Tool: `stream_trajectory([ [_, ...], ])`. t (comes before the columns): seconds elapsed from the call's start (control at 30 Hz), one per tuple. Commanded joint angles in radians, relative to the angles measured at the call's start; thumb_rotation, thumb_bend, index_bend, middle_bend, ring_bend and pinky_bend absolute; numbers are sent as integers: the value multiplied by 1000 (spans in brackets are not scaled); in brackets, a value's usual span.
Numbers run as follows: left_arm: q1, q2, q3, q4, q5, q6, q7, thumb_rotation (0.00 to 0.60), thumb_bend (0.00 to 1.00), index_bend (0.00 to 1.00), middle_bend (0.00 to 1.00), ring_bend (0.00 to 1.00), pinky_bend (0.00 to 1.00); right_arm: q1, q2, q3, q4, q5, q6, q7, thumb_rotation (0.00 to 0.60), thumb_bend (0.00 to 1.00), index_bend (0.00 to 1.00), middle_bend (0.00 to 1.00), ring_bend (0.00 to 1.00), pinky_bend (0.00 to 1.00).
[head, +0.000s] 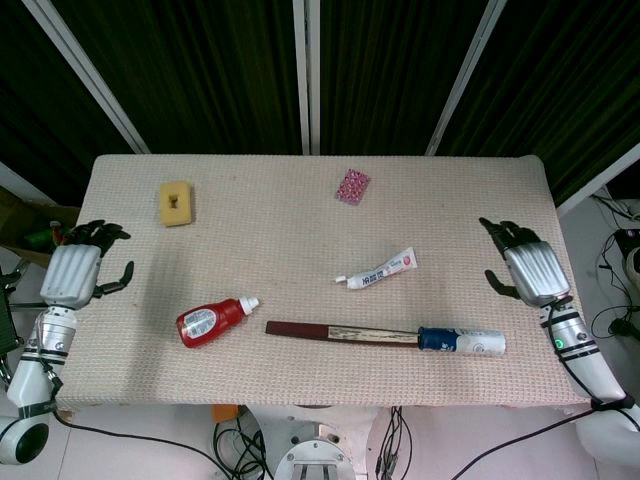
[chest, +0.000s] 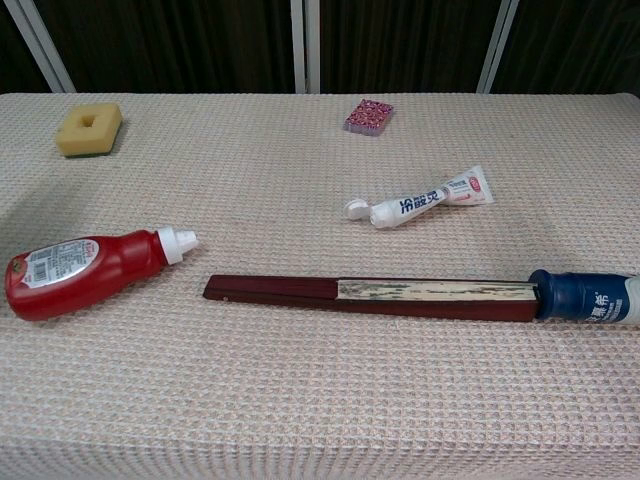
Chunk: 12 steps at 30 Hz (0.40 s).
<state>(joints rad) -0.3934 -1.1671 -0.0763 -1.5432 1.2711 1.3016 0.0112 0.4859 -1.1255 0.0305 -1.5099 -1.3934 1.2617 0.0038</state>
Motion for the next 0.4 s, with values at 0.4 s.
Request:
stream_trajectory([
  [0.4,260,-5,107,-78,111,300,42,351,416,288,204,125,152,-317,19,-101,-11,-159,348,132,600,331,38,170,73,213],
])
